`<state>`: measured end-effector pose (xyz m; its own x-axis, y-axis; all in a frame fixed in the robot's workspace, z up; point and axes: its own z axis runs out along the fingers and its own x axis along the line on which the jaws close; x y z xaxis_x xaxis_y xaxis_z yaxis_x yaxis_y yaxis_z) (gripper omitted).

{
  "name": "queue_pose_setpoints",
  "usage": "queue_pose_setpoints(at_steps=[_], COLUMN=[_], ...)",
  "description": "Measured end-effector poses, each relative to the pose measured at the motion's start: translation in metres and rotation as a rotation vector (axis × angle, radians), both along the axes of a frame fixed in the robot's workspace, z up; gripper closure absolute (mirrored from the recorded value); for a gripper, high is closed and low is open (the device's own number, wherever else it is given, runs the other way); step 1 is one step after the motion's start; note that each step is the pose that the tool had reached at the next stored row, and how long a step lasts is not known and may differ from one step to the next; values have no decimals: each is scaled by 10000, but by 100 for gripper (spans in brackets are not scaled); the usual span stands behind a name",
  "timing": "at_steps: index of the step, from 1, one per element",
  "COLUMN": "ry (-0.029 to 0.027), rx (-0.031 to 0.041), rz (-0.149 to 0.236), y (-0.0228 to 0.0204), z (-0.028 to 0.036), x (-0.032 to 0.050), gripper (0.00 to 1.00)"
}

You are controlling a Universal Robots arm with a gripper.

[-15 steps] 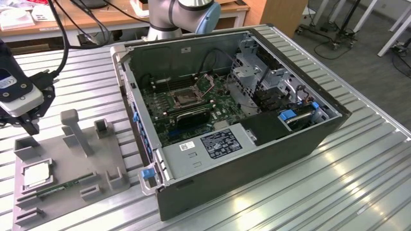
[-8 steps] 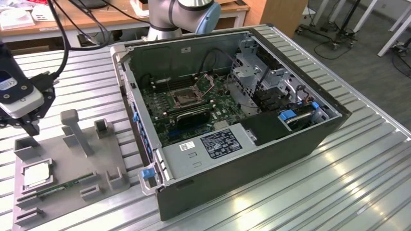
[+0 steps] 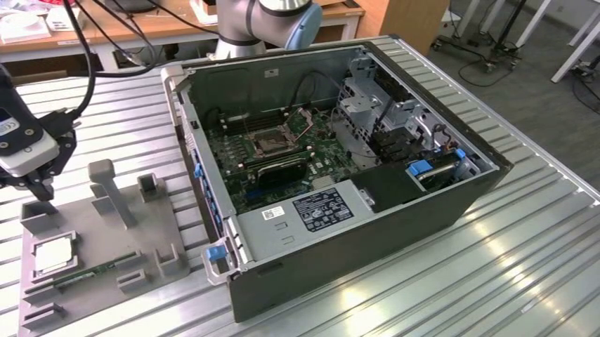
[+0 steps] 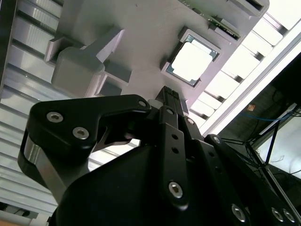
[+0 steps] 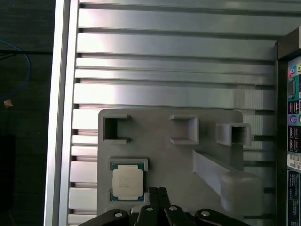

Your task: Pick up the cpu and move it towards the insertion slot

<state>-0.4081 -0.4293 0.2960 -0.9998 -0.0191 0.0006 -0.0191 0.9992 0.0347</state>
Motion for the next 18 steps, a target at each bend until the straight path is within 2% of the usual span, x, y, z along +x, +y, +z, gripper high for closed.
queue_pose_setpoints(at_steps=[13,18], ry=[0,0], rx=[0,0], rz=[0,0], y=[0,0], z=[-49,-53], x=[-163,-184], gripper=[89,89])
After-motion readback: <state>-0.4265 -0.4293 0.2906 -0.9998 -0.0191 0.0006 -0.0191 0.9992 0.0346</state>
